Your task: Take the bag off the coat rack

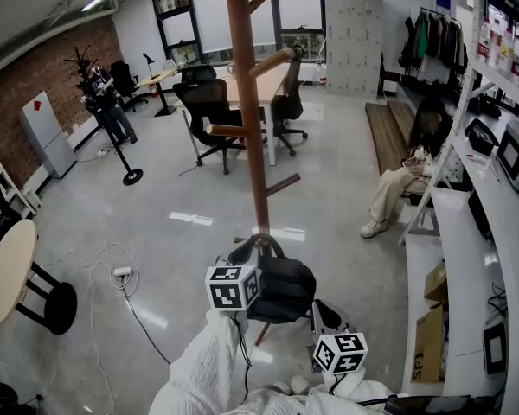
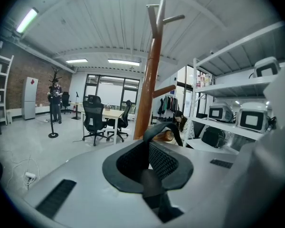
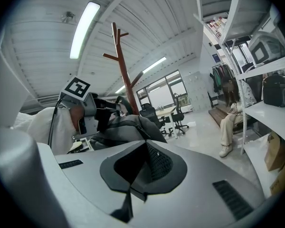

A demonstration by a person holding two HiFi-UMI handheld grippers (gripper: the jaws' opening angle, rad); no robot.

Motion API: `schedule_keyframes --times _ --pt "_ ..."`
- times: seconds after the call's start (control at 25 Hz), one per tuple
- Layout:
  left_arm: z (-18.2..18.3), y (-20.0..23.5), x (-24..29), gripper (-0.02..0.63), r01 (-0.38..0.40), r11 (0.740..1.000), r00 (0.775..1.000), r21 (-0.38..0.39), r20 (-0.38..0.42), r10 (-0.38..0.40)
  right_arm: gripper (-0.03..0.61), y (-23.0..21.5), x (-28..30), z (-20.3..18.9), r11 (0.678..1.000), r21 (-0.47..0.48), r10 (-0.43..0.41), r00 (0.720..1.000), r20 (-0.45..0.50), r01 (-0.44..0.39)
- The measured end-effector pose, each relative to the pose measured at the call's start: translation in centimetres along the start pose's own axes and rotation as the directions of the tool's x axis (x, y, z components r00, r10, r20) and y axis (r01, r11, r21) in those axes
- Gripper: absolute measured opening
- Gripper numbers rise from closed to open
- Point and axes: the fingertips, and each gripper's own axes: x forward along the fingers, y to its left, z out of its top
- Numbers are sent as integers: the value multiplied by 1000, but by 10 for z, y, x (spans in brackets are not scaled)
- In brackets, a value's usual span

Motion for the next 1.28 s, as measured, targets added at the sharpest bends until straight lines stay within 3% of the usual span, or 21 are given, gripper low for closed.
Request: schedule_keyframes --times 0.76,0.96,1.28 --pt "-27 -8 -45 29 -37 999 999 -36 -11 37 12 14 -22 16 999 7 51 998 41 -52" --pt "-51 -15 -64 29 -50 992 998 -117 -45 45 12 21 -23 17 998 -8 67 997 38 -66" --pt "-94 -30 -90 29 -103 985 994 -137 -55 97 12 34 -20 9 996 -24 86 996 9 -86"
